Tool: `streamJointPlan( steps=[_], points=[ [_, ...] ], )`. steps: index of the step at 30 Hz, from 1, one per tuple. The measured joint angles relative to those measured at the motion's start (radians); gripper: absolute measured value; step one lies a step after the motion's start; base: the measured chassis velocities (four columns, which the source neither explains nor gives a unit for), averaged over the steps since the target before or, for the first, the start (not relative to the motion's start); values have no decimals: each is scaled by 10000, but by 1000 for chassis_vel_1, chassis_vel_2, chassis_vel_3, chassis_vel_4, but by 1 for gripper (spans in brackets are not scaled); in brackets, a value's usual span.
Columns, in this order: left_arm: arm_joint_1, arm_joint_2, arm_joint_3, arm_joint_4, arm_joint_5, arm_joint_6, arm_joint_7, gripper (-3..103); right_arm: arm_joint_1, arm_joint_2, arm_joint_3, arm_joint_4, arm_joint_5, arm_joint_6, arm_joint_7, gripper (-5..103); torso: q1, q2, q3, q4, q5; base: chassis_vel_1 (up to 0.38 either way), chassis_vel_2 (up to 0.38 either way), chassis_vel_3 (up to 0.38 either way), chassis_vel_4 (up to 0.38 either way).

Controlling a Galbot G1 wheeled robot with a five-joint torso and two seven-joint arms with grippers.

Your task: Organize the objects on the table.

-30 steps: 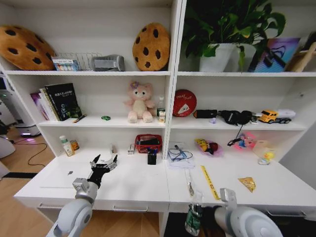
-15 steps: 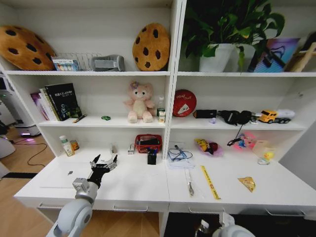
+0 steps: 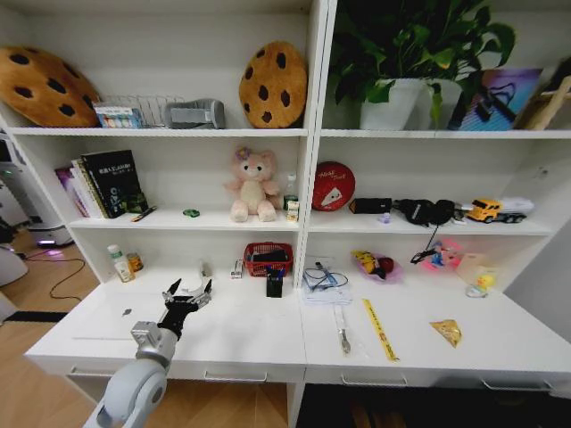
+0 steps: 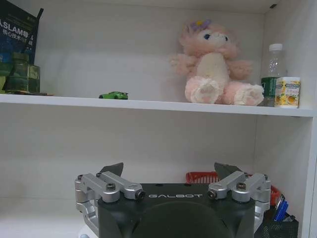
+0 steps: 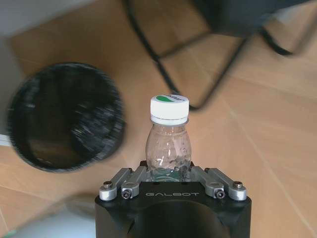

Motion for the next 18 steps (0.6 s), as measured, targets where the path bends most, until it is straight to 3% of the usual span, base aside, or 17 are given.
streamJointPlan(
  steps=[1,2,3,4,5,6,8,14,15,18],
  points=[
    [0,0,-1,0,0,0,-2,100,321,233,-144,-934,-877,559,-934,25,0,0,1,4,0,0,0,0,0],
    [0,1,0,0,0,0,-3,100,980,687,-193,-2746,-2864,1910,-2554,25,0,-1,0,0,3,0,0,0,0],
    [0,1,0,0,0,0,-3,100,980,687,-193,-2746,-2864,1910,-2554,25,0,-1,0,0,3,0,0,0,0],
    [0,1,0,0,0,0,-1,100,1561,1031,-73,-4186,-4464,3329,-3738,25,1,-1,1,1,0,0,0,0,0],
    [1,0,0,0,0,0,-1,100,1932,1219,67,-5053,-5448,4193,-4398,25,1,-1,0,3,-1,0,0,0,0],
    [1,0,0,0,0,0,-1,100,1932,1219,67,-5053,-5448,4193,-4398,25,1,-1,0,3,-1,0,0,0,0],
    [0,0,0,0,0,0,-2,100,2515,1528,317,-6094,-6924,5502,-5079,25,1,-1,1,-1,-3,0,0,0,0],
    [1,0,0,0,0,0,-2,100,3121,1771,424,-6470,-7998,6445,-5329,25,1,-1,1,1,-3,0,0,0,0],
    [0,0,0,0,0,0,-2,100,3523,1874,441,-6713,-8547,6898,-5168,25,1,-1,1,1,-2,0,0,0,0],
    [0,0,0,0,0,0,-2,100,3838,1963,446,-6650,-8850,6924,-4777,25,1,-1,1,5,-4,0,0,0,0]
  ],
)
